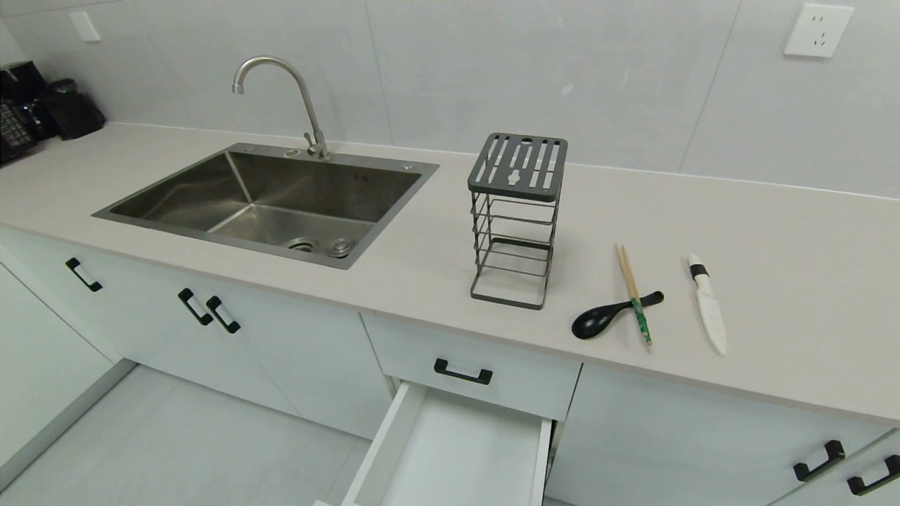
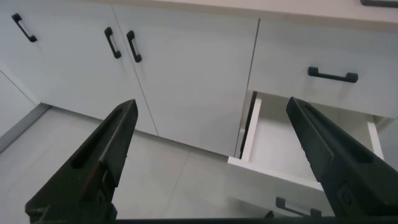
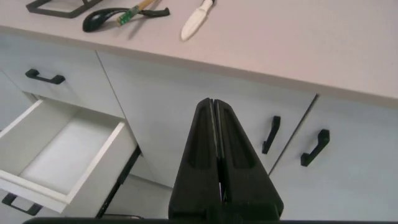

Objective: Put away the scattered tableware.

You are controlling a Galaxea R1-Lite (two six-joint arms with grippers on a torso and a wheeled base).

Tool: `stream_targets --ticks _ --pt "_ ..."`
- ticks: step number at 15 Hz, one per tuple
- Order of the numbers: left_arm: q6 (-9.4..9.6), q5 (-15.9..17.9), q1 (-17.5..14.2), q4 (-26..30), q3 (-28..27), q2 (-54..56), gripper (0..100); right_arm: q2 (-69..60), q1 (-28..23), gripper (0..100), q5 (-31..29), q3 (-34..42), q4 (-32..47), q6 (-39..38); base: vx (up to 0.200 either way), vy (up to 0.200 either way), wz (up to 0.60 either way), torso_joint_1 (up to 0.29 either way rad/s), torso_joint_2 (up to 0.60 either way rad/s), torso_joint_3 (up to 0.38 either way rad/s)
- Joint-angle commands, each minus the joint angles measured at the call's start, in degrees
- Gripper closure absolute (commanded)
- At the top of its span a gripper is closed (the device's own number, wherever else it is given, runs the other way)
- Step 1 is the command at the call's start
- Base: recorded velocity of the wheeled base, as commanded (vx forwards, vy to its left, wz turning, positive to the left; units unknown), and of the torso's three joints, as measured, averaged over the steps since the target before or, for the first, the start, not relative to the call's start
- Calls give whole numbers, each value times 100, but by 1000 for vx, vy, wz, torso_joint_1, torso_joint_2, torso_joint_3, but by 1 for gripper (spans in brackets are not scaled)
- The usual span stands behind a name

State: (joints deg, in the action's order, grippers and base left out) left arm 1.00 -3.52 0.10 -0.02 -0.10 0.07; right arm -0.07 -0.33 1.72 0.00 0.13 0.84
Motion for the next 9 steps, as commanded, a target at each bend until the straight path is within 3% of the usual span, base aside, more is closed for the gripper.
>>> stream_targets --ticks 1,3,4,7,8,9 --pt "14 1 -1 2 1 -7 0 7 -2 100 13 0 -5 21 0 0 0 295 -559 -266" --pt "6 1 -1 11 1 -7 0 16 -2 100 21 0 -5 30 0 0 0 303 -569 -278" --pt "6 1 -1 11 1 -7 0 16 -2 0 13 0 -5 30 0 0 0 290 -574 -266" --pt "-21 1 -1 11 1 -7 0 7 -2 0 4 0 -5 30 0 0 0 106 -204 -93" --pt "-205 -8 -1 2 10 -7 0 7 -2 0 4 0 -5 13 0 0 0 36 -61 -27" --pt "-249 -8 -1 -6 10 -7 0 7 -2 0 4 0 -5 4 0 0 0 0 0 0"
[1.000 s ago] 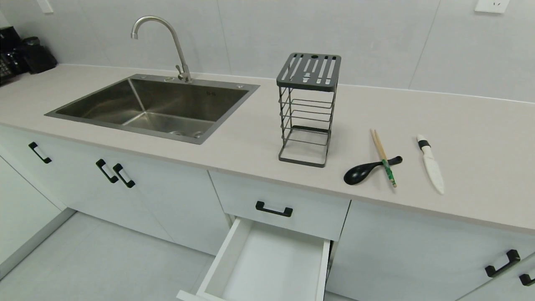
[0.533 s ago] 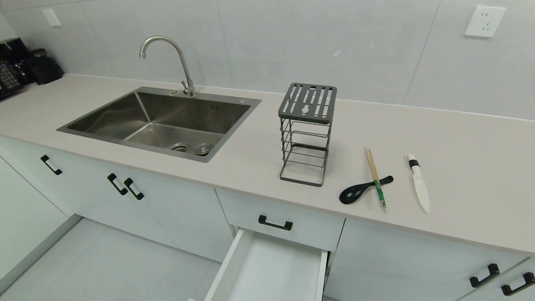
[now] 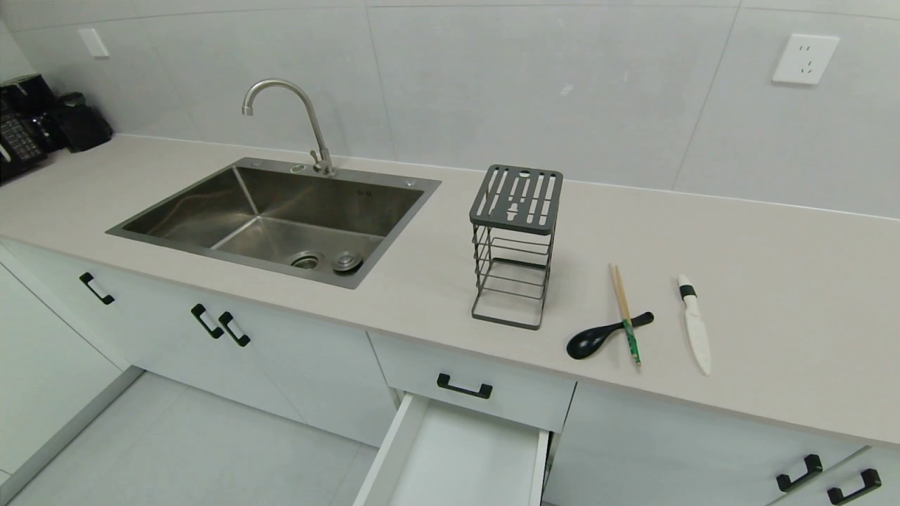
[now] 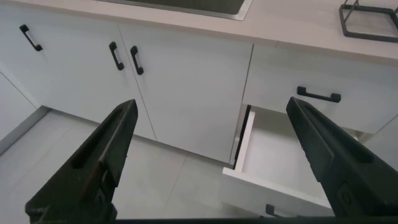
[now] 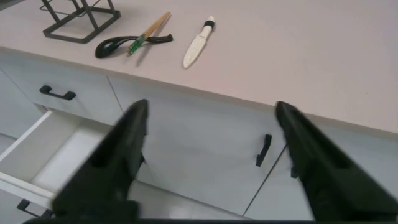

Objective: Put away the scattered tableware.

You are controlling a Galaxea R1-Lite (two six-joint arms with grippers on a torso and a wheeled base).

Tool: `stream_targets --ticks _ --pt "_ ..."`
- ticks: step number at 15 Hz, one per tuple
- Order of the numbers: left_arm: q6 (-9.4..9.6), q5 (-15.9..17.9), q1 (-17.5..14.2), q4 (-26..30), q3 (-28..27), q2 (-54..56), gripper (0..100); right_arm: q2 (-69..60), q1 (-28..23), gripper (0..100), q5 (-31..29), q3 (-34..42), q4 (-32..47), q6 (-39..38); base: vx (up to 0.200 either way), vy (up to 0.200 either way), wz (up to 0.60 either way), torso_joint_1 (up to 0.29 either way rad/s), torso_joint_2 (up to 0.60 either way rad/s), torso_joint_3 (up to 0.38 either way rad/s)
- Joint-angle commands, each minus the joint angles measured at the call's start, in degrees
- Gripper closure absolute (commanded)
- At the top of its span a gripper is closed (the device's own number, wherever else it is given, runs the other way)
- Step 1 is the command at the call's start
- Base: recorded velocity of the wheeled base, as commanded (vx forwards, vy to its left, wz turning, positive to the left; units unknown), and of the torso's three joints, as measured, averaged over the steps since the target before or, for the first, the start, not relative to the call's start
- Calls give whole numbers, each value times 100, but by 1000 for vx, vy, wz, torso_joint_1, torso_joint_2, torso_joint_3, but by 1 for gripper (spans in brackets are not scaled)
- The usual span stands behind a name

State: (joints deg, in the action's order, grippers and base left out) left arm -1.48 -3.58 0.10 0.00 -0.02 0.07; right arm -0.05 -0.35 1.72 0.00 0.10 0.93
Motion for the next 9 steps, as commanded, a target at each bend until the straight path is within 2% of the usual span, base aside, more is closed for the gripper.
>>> stream_targets --ticks 1,3,6,7,9 --pt "-11 -2 -1 0 2 -7 0 5 0 0 4 0 -1 -5 0 0 0 0 0 0" --pt "-90 -2 -1 -9 -6 -7 0 5 0 0 21 0 -36 -31 0 0 0 0 0 0" --pt "-125 -2 -1 -9 -6 -7 0 5 9 0 39 0 -1135 -49 0 0 0 0 0 0" --pt "-134 -11 -1 -9 -6 -7 0 5 9 0 74 0 -1205 -128 0 0 0 0 0 0" --pt "-125 -2 -1 -9 -6 -7 0 5 18 0 540 -18 -1231 -673 0 0 0 0 0 0"
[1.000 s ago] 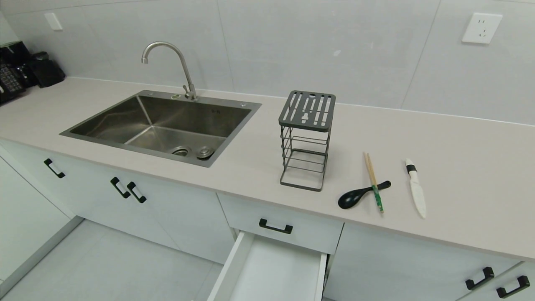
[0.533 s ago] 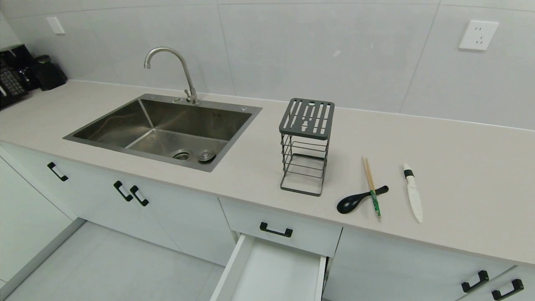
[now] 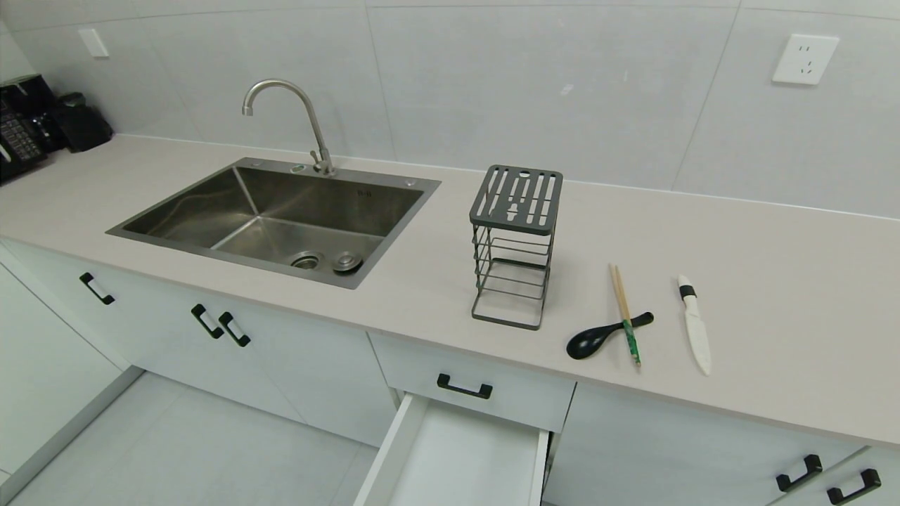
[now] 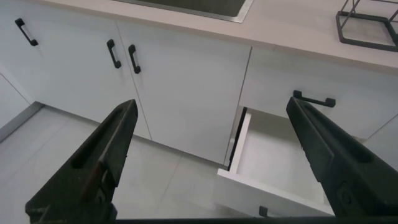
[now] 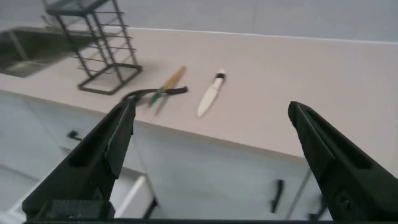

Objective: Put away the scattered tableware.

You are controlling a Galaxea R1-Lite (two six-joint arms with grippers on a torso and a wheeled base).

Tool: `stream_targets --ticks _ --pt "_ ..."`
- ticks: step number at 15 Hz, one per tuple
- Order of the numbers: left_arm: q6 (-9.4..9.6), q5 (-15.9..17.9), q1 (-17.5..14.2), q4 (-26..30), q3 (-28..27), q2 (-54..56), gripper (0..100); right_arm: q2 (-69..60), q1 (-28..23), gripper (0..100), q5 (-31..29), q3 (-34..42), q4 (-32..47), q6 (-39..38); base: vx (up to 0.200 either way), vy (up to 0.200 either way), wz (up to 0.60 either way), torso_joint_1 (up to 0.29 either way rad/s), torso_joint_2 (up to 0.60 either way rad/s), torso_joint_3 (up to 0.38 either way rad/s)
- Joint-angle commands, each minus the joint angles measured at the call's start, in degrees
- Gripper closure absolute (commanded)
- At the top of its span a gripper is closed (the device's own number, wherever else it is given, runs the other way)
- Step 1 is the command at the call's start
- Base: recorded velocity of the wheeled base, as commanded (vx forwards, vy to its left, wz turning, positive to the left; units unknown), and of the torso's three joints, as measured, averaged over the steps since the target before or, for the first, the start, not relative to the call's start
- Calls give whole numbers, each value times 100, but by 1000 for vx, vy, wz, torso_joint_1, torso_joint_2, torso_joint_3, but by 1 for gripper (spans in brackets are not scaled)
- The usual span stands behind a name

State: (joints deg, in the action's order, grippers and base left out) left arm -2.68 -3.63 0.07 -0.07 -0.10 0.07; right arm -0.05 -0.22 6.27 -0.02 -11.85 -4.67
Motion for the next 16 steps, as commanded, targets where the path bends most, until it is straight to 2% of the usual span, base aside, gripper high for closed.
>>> stream_targets --ticks 1,2,6,10,13,16 --pt "-4 -6 1 -1 1 -7 0 119 40 0 630 -200 7 -394 0 0 0 0 0 0" --pt "-4 -6 1 -1 1 -7 0 409 92 0 973 -411 86 -421 0 0 0 0 0 0" --pt "-4 3 1 -1 1 -7 0 2352 417 0 1500 -1298 341 -412 0 0 0 0 0 0" --pt "-4 3 1 -1 1 -7 0 4470 1024 0 1527 -1887 315 -166 0 0 0 0 0 0" --pt "92 12 -16 -1 10 -7 0 5498 1006 0 1500 -1984 271 766 0 0 0 0 0 0" --pt "75 21 -16 -1 10 -7 0 6034 1006 0 1483 -2125 174 898 0 0 0 0 0 0"
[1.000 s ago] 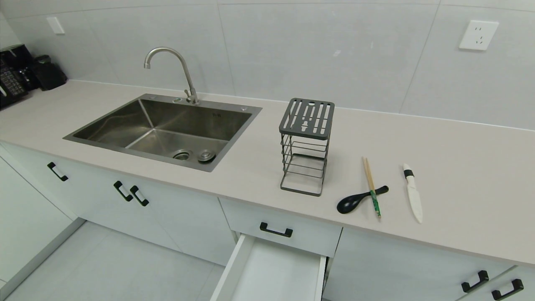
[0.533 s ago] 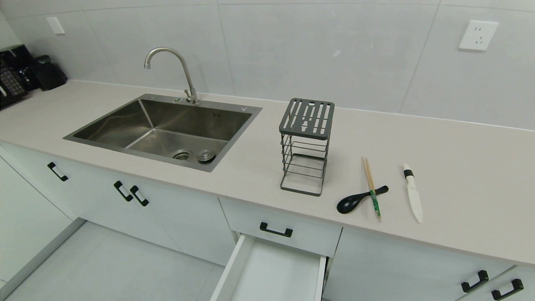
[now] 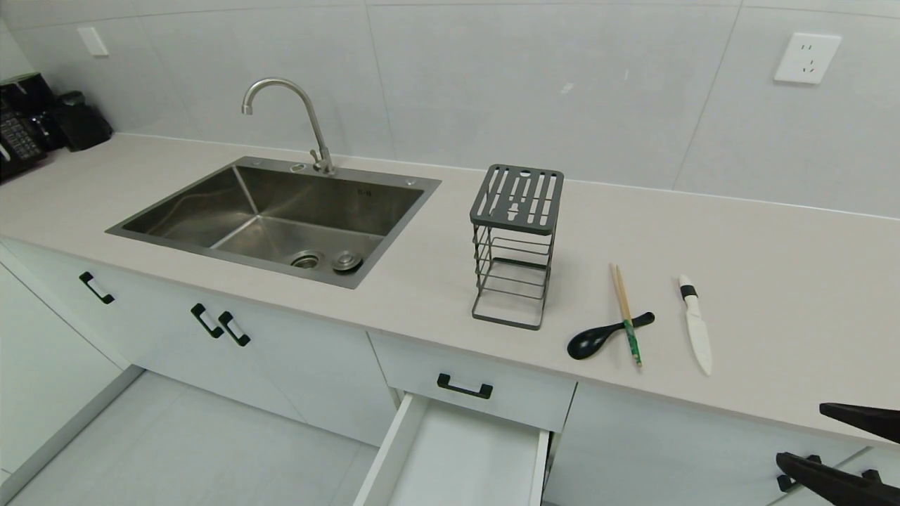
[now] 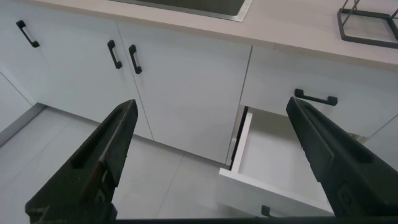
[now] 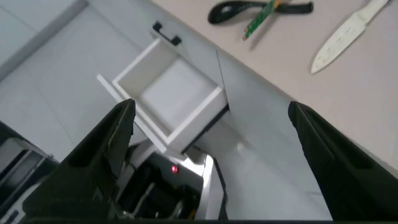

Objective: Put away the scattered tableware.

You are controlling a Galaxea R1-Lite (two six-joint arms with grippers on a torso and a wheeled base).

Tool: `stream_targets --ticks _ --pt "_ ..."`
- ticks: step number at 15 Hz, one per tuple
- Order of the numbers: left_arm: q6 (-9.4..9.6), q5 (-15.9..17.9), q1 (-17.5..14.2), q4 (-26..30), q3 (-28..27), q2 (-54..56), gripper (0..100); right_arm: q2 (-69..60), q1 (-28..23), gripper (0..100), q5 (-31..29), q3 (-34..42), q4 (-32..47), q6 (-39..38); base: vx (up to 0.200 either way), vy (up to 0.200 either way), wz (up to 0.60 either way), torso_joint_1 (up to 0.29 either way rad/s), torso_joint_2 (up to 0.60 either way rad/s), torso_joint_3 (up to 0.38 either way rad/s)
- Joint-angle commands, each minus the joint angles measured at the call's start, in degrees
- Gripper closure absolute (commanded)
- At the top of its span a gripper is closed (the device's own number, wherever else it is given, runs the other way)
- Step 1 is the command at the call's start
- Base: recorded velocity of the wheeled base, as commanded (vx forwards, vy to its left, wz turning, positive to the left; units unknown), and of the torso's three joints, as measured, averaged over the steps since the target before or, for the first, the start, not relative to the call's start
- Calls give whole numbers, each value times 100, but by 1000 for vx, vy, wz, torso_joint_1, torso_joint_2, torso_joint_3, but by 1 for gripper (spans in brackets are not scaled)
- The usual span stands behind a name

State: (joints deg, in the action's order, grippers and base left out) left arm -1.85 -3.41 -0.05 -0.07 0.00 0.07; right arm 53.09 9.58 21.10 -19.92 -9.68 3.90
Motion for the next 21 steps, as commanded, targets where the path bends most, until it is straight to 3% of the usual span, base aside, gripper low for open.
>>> stream_targets --ticks 1,4,6,7,12,14,18,21 --pt "18 -1 -4 -1 0 -7 0 940 26 0 -89 -240 -139 41 0 0 0 0 0 0" --pt "62 -1 -4 -1 0 -7 0 1617 44 0 -300 -574 -509 331 0 0 0 0 0 0" --pt "291 34 -4 -1 0 -7 0 1863 53 0 -308 -680 -614 401 0 0 0 0 0 0" --pt "317 34 -4 7 0 -7 0 1924 53 0 -317 -689 -667 401 0 0 0 0 0 0" --pt "247 43 -4 7 0 -7 0 2003 61 0 -370 -733 -711 418 -40 0 0 0 0 0" --pt "528 78 -4 7 0 -7 0 2223 70 0 -379 -891 -720 498 0 0 0 0 0 0" --pt "528 95 -4 7 0 -7 0 2373 79 0 -379 -785 -790 638 0 0 0 0 0 0" --pt "256 113 -4 7 0 -7 0 2531 79 0 -379 -829 -816 665 0 0 0 0 0 0"
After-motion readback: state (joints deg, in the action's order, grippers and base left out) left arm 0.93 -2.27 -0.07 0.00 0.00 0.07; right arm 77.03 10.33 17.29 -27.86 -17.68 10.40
